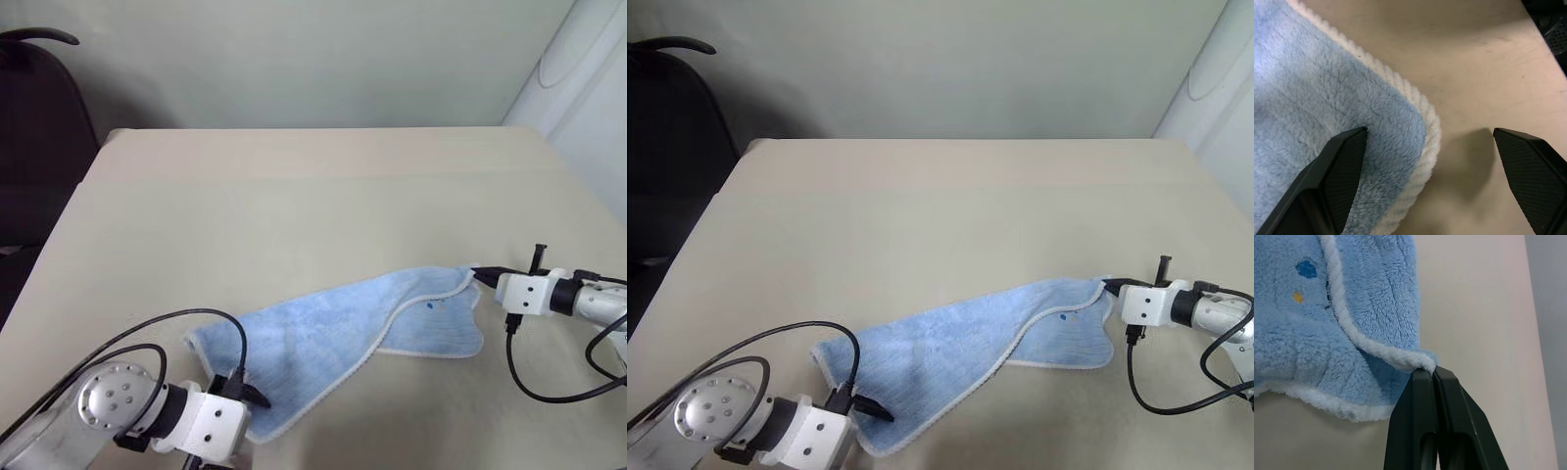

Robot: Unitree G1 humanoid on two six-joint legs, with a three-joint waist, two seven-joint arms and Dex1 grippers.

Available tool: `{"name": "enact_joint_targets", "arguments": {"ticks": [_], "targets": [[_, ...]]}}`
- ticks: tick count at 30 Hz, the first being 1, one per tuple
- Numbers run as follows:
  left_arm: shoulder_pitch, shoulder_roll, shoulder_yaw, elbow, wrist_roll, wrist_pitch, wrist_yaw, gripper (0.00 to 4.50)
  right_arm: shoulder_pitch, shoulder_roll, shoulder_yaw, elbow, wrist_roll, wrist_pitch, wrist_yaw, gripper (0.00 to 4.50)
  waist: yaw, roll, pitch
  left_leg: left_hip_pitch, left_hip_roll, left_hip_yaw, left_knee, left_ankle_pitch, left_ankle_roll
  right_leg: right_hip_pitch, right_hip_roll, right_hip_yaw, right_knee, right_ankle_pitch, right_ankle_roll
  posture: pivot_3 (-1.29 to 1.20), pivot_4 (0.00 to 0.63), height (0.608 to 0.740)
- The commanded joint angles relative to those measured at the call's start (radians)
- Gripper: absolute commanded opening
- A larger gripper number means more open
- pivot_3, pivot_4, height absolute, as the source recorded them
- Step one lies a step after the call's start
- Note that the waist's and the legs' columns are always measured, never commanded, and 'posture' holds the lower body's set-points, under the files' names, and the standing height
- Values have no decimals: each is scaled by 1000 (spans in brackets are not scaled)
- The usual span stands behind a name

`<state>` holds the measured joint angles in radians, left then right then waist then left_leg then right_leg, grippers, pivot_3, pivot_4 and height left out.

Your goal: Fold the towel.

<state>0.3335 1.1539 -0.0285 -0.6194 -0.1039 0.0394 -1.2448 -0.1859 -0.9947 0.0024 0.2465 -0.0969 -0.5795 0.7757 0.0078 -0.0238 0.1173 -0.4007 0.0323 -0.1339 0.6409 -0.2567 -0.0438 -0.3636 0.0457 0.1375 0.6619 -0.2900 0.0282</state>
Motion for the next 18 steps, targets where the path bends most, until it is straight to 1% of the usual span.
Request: {"name": "enact_joint_targets", "arguments": {"ticks": [1,2,5,9,17,18], "targets": [[-17,-16,-23,42,33,-10,21,4474,12,-4,-43,-46,26,12,-13,0,0,2,-1,0,0,0,0,0,0,0,0,0,0,0,0,0,150,740],[-23,-19,-30,49,38,-12,25,4474,15,-2,-45,-53,26,16,-13,0,0,3,-2,0,0,0,0,0,0,0,0,0,0,0,0,0,150,740],[-33,-26,-50,65,64,-25,33,3867,23,3,-48,-68,28,27,-16,0,0,6,-4,0,0,0,0,0,0,1,0,0,0,0,0,0,150,740],[-27,-32,-45,59,51,-25,35,2685,31,8,-53,-82,29,37,-16,0,1,10,-6,0,0,0,0,0,0,1,0,0,0,0,0,0,150,740],[-12,-27,-20,79,51,-56,50,31,27,21,-50,-86,27,45,-15,0,0,11,-7,0,0,0,0,0,0,1,0,0,0,0,0,0,150,740],[-12,-25,-14,84,46,-58,52,31,23,23,-49,-84,25,45,-14,0,-1,11,-7,0,0,0,0,0,0,0,0,0,0,0,0,0,150,740]]}}
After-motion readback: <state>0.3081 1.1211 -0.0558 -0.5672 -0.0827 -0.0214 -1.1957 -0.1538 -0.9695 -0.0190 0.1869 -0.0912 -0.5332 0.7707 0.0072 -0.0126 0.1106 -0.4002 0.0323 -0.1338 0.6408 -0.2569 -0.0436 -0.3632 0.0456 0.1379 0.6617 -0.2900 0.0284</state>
